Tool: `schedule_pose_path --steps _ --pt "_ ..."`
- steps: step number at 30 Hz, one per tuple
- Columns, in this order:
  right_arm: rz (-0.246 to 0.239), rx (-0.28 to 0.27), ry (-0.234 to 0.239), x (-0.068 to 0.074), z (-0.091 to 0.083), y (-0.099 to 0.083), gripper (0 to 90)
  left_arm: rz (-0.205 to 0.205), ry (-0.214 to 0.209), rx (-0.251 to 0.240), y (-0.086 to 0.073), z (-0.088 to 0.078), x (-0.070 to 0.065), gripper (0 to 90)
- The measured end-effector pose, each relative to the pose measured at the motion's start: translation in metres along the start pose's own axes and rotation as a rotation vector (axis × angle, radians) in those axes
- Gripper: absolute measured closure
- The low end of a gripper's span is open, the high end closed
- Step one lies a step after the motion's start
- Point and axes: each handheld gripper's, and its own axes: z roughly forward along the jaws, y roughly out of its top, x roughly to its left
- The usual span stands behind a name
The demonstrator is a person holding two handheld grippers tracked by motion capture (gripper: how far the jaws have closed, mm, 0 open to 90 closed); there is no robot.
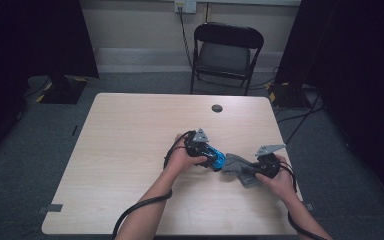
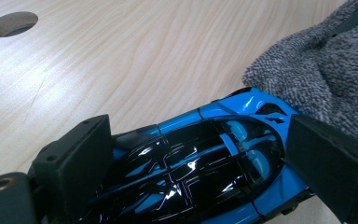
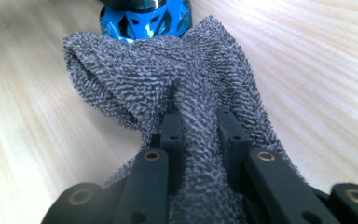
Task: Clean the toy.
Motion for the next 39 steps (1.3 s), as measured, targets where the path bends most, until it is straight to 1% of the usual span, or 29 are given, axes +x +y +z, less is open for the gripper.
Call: schedule_pose_path --steps 3,9,11,14,18,20,24,27,29,32,36,39 --pt "0.01 -0.001 -0.015 -0.002 0.001 0.002 76.1 0.0 0.0 0.0 0.0 0.0 0.0 7.6" --pt "0.038 -0.017 -0.073 -0.001 0.001 0.003 76.2 0.001 0.001 0.001 0.0 0.0 0.0 7.6" --pt "0.05 -0.032 -0.078 -0.001 0.0 0.002 76.3 0.0 0.001 0.0 0.0 0.0 0.0 7.6" --pt "0.048 -0.046 -0.085 0.0 -0.004 0.002 76.3 0.001 -0.001 -0.003 0.0 0.0 0.0 7.6" --pt "0.046 -0.07 -0.075 0.002 -0.012 0.003 76.3 -0.001 0.0 0.0 0.0 0.0 0.0 7.6" --pt "0.038 -0.082 -0.062 0.005 -0.015 0.003 76.3 -0.001 0.0 0.0 0.0 0.0 0.0 7.6" --pt "0.016 -0.094 -0.036 0.013 -0.02 0.003 76.3 -0.001 -0.001 0.0 0.0 0.0 0.0 7.6" --pt "-0.003 -0.112 -0.018 0.02 -0.025 0.004 76.3 0.001 0.0 -0.001 0.0 0.0 0.0 7.6" --pt "-0.008 -0.131 -0.007 0.025 -0.029 0.004 76.3 0.002 0.0 -0.001 0.0 0.0 0.0 7.6" --pt "-0.029 -0.139 0.004 0.031 -0.034 0.004 76.3 0.0 0.0 0.0 0.0 0.0 0.0 7.6" --pt "-0.041 -0.146 0.028 0.037 -0.035 0.001 76.3 -0.001 -0.002 0.003 0.0 0.0 0.0 7.6" --pt "-0.056 -0.149 0.043 0.043 -0.034 0.001 76.3 -0.001 -0.001 0.004 0.0 0.0 0.0 7.6"
